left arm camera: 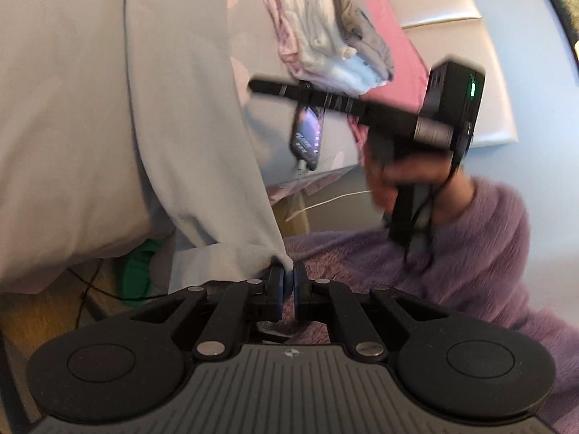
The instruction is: Fold clothes
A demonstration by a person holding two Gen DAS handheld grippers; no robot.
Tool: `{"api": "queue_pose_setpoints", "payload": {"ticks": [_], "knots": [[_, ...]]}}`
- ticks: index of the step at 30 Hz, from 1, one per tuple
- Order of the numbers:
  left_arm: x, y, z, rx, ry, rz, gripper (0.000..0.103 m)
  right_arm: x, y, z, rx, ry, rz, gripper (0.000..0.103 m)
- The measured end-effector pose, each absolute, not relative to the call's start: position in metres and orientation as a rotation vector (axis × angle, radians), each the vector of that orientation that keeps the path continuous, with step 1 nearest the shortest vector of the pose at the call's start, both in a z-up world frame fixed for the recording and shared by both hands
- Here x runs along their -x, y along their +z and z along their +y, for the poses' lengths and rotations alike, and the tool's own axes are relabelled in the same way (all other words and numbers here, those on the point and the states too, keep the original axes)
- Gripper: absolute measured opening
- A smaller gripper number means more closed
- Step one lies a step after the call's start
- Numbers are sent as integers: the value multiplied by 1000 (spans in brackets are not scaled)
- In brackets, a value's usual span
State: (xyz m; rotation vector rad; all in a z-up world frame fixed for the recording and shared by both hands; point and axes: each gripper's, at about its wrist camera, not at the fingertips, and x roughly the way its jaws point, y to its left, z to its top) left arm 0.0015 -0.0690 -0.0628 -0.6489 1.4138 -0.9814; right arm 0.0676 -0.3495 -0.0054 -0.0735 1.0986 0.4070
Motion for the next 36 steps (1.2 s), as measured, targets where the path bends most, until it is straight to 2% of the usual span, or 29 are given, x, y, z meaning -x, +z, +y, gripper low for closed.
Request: {"api": "queue_pose_setpoints", "payload": {"ticks": [4, 9, 12, 13, 14, 15, 24, 30, 35, 36], "knots": [[-7, -59, -56, 730, -952, 1326, 2, -37, -13, -347, 69, 364, 1090, 35], [-21, -59, -7, 868, -697, 1125, 2, -20, -16, -340, 93, 316, 1063, 35], [-27, -62, 14, 849, -526, 1100, 4, -18, -15, -334, 93, 321, 1058, 35], [-26, -64, 17, 832, -496, 1108, 10, -17, -15, -331, 94, 329, 1058, 35], [-25, -65, 20, 816, -466, 1116, 20, -16, -15, -328, 101, 337, 1058, 35], [-23, -66, 23, 809, -452, 1120, 22, -15, -15, -324, 109, 344, 1057, 35], [-7, -50, 14, 642, -444, 1092, 24, 0, -8, -292, 175, 488, 997, 35], [-5, -52, 15, 631, -452, 1117, 24, 12, -2, -260, 265, 627, 929, 34], [-4, -59, 8, 621, -513, 1144, 39, 22, 0, -238, 393, 724, 863, 34], [-4, -60, 7, 624, -529, 1148, 39, 24, -1, -235, 419, 738, 853, 34]]}}
